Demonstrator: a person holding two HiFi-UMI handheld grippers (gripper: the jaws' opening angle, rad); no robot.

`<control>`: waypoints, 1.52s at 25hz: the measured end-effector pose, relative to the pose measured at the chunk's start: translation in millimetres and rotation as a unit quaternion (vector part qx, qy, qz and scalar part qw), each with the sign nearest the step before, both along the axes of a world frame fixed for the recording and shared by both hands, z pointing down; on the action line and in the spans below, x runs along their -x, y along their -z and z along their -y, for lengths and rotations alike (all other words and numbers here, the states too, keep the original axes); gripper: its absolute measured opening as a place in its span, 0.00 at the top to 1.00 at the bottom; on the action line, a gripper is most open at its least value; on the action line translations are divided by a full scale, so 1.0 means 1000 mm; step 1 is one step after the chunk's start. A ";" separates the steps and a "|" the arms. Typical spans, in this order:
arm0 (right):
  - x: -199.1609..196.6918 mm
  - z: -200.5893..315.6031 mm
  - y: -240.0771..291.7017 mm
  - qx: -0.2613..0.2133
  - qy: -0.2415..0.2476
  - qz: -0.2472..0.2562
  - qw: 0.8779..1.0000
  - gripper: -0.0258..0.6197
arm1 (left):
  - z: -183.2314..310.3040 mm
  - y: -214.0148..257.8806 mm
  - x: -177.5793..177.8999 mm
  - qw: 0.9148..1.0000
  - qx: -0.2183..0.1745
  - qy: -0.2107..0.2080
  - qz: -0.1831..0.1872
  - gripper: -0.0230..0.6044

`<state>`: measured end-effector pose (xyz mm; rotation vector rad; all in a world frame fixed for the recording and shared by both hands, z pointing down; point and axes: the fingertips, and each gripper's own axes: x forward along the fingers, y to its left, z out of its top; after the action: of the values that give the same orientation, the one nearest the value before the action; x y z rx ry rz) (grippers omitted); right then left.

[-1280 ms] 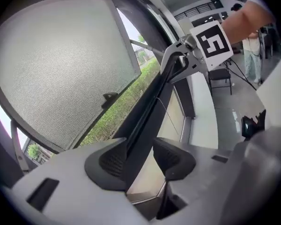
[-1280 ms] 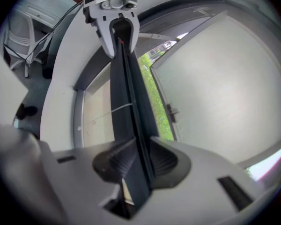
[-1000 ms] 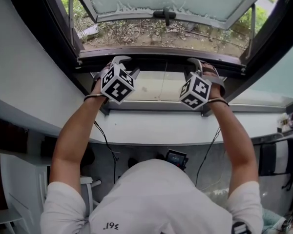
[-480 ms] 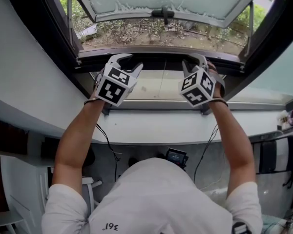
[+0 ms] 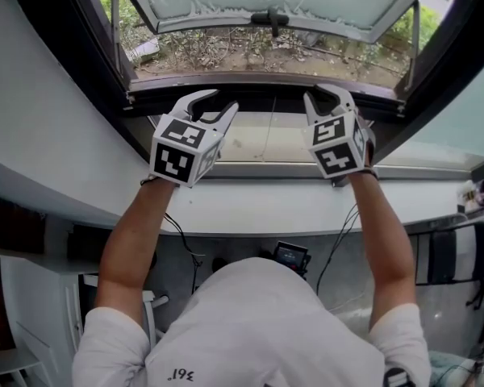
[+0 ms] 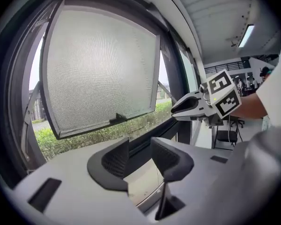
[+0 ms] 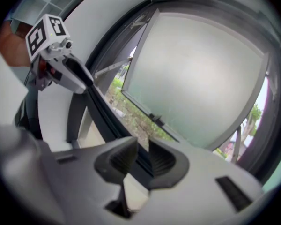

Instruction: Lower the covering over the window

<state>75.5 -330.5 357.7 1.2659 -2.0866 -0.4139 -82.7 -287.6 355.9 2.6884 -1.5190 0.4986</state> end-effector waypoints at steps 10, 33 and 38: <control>-0.001 -0.018 0.004 0.027 -0.008 0.076 0.997 0.84 | -0.020 0.008 0.005 0.998 0.000 0.010 -0.054 0.72; 0.005 -0.063 0.007 0.045 0.009 0.158 0.986 0.85 | -0.067 0.000 0.002 0.991 0.017 0.007 -0.130 0.72; 0.004 -0.069 0.001 0.048 0.009 0.159 0.986 0.85 | -0.073 0.000 0.003 0.990 0.017 0.010 -0.139 0.72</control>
<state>71.7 -261.5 356.9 1.3262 -2.3512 -0.1203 -86.1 -214.3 356.0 2.5809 -1.4437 0.1387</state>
